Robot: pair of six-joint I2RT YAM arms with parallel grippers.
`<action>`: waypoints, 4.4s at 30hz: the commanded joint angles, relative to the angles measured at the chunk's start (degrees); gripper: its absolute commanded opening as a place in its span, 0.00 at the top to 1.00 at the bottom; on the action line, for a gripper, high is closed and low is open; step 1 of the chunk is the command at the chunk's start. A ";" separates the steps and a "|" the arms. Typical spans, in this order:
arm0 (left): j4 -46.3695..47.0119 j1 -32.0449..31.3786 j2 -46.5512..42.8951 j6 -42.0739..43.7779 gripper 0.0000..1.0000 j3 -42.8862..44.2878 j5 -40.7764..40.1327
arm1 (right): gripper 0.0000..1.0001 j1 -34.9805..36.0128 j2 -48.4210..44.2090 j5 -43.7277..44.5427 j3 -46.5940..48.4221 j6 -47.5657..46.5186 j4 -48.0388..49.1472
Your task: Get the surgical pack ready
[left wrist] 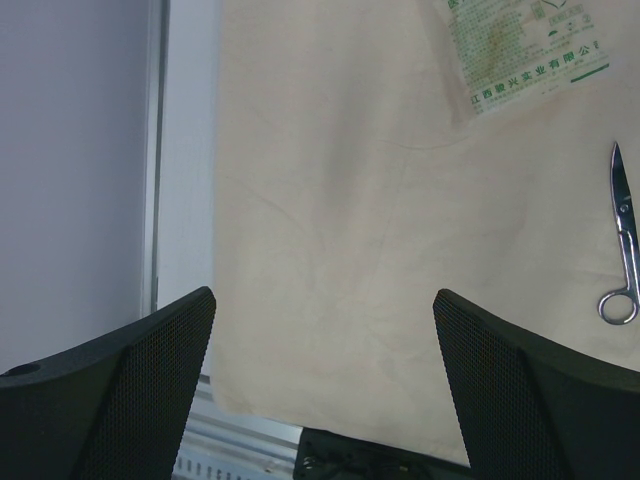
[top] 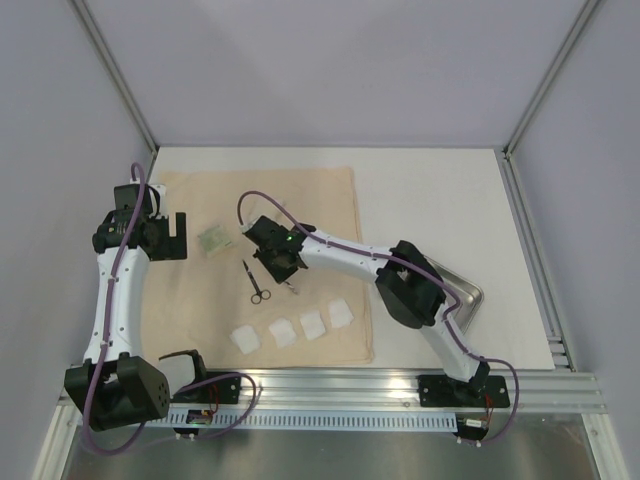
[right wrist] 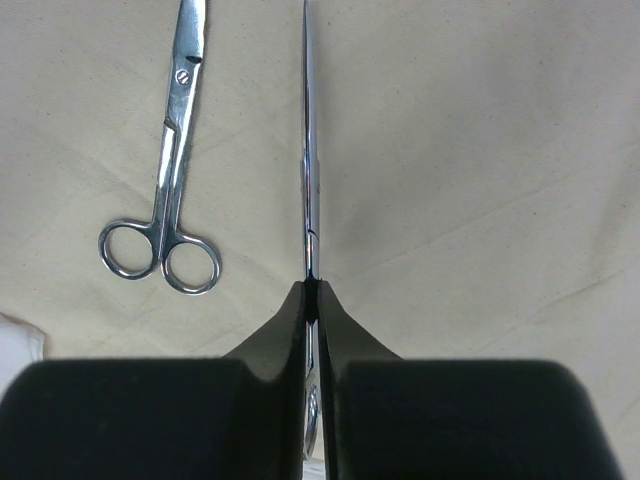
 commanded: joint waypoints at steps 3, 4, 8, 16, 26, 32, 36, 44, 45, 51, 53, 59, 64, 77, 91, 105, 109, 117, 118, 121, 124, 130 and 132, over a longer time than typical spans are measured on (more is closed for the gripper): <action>0.16 0.33 -0.52 0.82 0.00 0.71 0.45 | 0.99 -0.76 -1.33 -1.78 -0.57 -0.52 2.10; 0.08 0.33 -0.52 0.91 0.00 0.71 0.36 | 0.99 -0.76 -1.51 -1.96 -0.66 -0.43 2.09; 0.08 0.33 -0.43 0.91 0.00 0.71 0.45 | 0.99 -0.85 -4.48 -1.44 -1.62 -1.04 2.71; -0.10 0.33 -0.35 0.82 0.00 0.88 0.36 | 0.99 -2.51 -15.65 -1.78 -7.94 -4.12 5.87; -0.45 0.33 0.36 0.82 0.00 1.76 0.80 | 0.99 -12.35 -41.10 1.64 -35.77 -15.01 0.43; -0.80 0.25 1.15 0.74 0.00 2.46 1.68 | 0.99 -18.16 -56.31 7.08 -48.37 -22.12 -2.74; -0.98 0.33 1.68 0.56 0.00 2.82 2.64 | 1.00 -20.35 -62.76 10.53 -54.62 -25.57 -2.22; -0.98 0.33 2.29 0.65 0.00 2.90 3.35 | 1.00 -21.24 -61.45 16.94 -59.45 -34.44 -6.34; -0.89 0.33 2.29 0.65 0.00 2.90 3.35 | 1.00 -21.24 -61.45 15.98 -59.72 -34.62 -5.73; -1.07 0.34 1.94 0.56 0.00 2.82 3.35 | 1.00 -21.24 -60.75 14.12 -62.87 -35.76 -2.31; -0.98 0.33 1.85 0.65 0.00 2.73 3.35 | 0.99 -21.15 -59.52 13.43 -63.41 -36.38 -1.16; -1.07 0.33 1.76 0.65 0.00 2.81 3.18 | 1.00 -21.24 -53.37 11.67 -62.18 -36.12 0.86; -1.07 0.33 1.85 0.73 0.00 2.81 3.09 | 0.88 -21.24 -51.96 14.03 -62.27 -35.85 1.04; -0.89 0.33 1.33 0.74 0.00 2.38 3.18 | 0.46 -19.31 -56.97 22.02 -46.94 -26.66 -5.55; 1.30 0.42 0.36 0.38 0.00 -0.17 -1.65 | 0.43 -5.96 -35.11 16.06 -25.32 13.98 13.88; 1.57 1.04 -0.52 -0.14 0.00 -0.35 -0.69 | 0.49 3.72 0.48 7.61 8.36 12.67 2.28; 1.57 1.04 -0.61 -0.06 0.00 -0.52 0.10 | 0.51 5.22 6.04 9.99 13.57 10.29 0.25; 1.66 0.95 -0.43 -0.06 0.00 -0.52 0.54 | 0.62 6.18 13.08 7.63 13.32 9.85 -2.04; 1.66 1.04 -0.43 -0.06 0.00 -0.61 0.63 | 0.63 6.36 13.69 7.10 13.32 9.68 -2.12; 1.83 1.04 -0.26 -0.06 0.00 -0.52 0.63 | 0.68 7.15 15.89 7.36 14.28 9.06 -4.14; 1.74 1.04 -0.34 0.03 0.00 -0.61 0.63 | 0.71 7.24 16.60 7.18 14.20 8.54 -4.67; 1.74 1.04 -0.17 0.03 0.00 -0.53 0.71 | 0.93 6.80 15.81 6.83 13.58 6.60 -5.37; 1.66 1.04 -0.08 0.03 0.00 -0.53 0.63 | 1.00 6.62 15.28 6.39 12.79 6.16 -5.55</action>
